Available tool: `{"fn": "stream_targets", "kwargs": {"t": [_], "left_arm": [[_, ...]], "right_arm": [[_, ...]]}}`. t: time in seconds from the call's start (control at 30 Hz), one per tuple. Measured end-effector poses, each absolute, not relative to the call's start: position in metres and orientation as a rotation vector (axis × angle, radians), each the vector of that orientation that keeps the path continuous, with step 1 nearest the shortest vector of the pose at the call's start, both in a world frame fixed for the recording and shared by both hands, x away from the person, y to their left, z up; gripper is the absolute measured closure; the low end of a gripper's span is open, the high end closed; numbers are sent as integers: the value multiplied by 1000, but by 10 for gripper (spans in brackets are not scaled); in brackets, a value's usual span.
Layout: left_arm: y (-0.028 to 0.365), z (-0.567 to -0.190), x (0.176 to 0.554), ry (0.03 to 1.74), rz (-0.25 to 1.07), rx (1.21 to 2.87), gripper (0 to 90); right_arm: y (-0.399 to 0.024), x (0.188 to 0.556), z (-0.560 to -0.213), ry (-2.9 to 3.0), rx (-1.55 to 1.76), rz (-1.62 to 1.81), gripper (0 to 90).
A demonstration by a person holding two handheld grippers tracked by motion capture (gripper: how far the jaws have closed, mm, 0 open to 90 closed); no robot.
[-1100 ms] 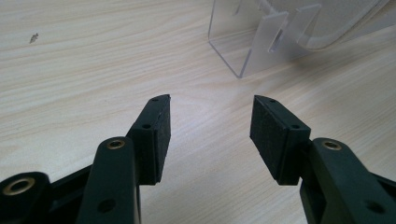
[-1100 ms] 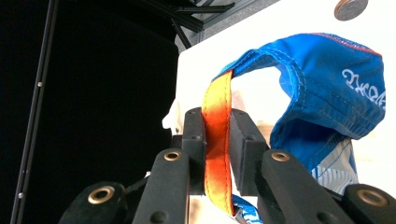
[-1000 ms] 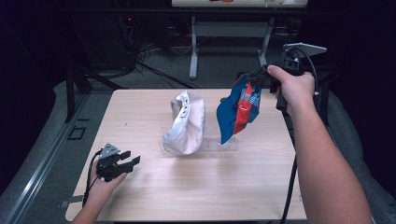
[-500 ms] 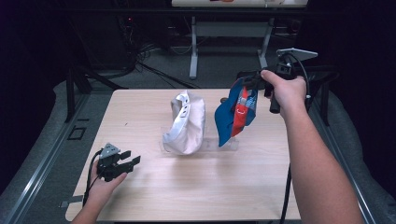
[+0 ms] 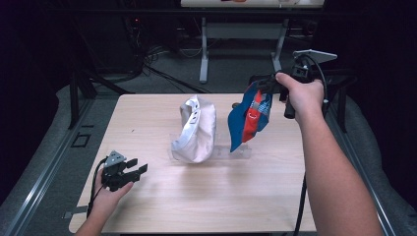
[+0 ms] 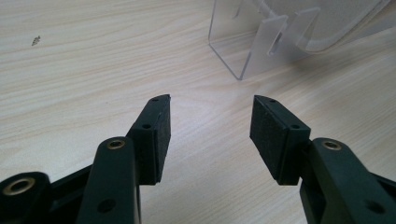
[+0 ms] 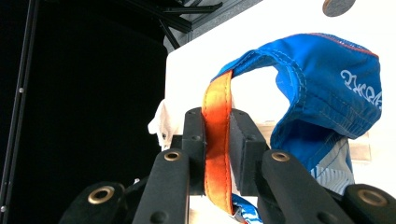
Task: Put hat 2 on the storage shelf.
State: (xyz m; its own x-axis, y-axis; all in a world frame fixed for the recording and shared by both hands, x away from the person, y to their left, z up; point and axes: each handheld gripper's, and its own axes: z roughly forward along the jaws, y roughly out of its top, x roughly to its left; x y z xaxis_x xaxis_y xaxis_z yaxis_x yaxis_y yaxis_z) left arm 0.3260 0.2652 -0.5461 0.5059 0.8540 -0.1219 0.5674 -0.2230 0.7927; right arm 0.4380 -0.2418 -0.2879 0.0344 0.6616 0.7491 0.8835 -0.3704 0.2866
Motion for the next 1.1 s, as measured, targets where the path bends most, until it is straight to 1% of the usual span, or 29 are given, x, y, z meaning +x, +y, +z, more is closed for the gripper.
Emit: {"fn": "stream_targets", "kwargs": {"t": [0.13,0.53,0.67,0.87,1.03,1.1], "left_arm": [[265,-545,326,1169,432,1936,484],[265,-546,326,1171,435,1918,485],[265,-545,325,1171,437,1920,487],[264,-546,326,1173,443,1912,486],[264,-547,326,1173,444,1914,486],[265,-547,326,1169,444,1916,486]], "right_arm": [[-244,438,-292,-1604,-2042,-1226,781],[-219,442,-307,-1651,-1988,-1170,781],[-214,442,-317,-1670,-1983,-1146,781],[-213,442,-334,-1669,-1983,-1111,780],[-215,440,-336,-1679,-1989,-1109,776],[-216,439,-335,-1690,-1985,-1111,760]]}}
